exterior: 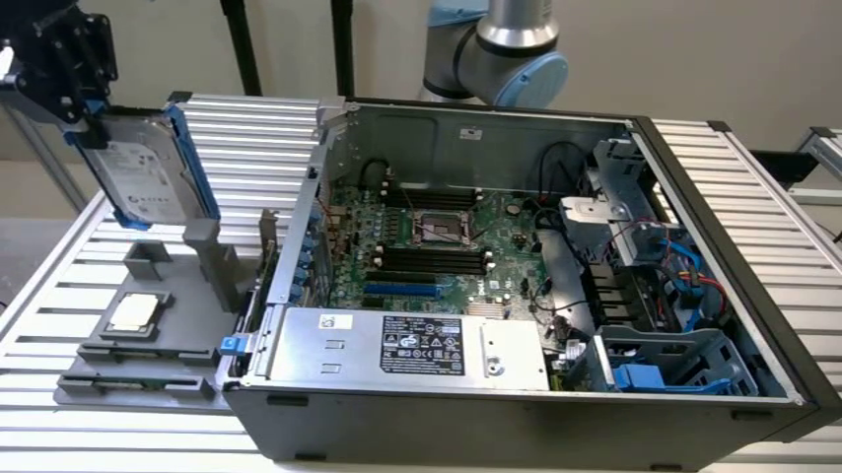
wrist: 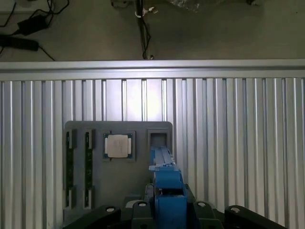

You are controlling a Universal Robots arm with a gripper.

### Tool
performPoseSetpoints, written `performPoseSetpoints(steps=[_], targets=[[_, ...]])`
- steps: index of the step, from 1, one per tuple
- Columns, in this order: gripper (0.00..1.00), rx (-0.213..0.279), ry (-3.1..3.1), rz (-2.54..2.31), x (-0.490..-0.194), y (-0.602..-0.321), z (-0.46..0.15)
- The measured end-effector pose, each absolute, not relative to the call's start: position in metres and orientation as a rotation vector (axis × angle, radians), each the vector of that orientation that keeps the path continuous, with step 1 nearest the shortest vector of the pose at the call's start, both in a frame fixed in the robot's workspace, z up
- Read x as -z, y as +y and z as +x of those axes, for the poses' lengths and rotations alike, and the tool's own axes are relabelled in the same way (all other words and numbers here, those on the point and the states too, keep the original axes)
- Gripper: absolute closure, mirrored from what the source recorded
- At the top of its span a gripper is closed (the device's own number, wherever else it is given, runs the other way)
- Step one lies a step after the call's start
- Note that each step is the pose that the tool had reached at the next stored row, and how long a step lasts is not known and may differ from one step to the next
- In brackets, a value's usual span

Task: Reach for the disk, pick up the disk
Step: 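Pick up the disk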

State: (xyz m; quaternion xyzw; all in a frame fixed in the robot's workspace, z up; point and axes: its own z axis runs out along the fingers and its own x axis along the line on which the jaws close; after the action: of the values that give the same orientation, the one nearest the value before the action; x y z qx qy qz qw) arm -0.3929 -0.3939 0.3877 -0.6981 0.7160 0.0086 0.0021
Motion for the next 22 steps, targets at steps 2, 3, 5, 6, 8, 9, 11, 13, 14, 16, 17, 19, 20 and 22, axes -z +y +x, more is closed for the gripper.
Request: performPoseSetpoints(steps=[2, 3, 5, 6, 8, 9, 11, 13, 14, 16, 17, 19, 20, 22], targets=[[0.67, -0.029, 2.243, -2.192, -0.397, -0.394, -0.388], [0.67, -0.032, 2.24, -2.192, -0.401, -0.394, -0.386], [0.67, -0.037, 2.235, -2.193, -0.41, -0.395, -0.38], [0.67, -0.041, 2.232, -2.193, -0.415, -0.395, -0.377], [0.67, -0.046, 2.226, -2.194, -0.423, -0.396, -0.371], [0.67, -0.049, 2.223, -2.194, -0.428, -0.396, -0.368], [0.67, -0.054, 2.219, -2.194, -0.437, -0.397, -0.362], [0.67, -0.058, 2.215, -2.193, -0.446, -0.398, -0.356], [0.67, -0.06, 2.214, -2.193, -0.45, -0.398, -0.352], [0.67, -0.064, 2.211, -2.193, -0.46, -0.399, -0.345], [0.67, -0.065, 2.21, -2.192, -0.464, -0.4, -0.341], [0.67, -0.066, 2.209, -2.192, -0.473, -0.401, -0.333], [0.67, -0.067, 2.209, -2.192, -0.478, -0.402, -0.329], [0.67, -0.068, 2.209, -2.193, -0.487, -0.403, -0.32]])
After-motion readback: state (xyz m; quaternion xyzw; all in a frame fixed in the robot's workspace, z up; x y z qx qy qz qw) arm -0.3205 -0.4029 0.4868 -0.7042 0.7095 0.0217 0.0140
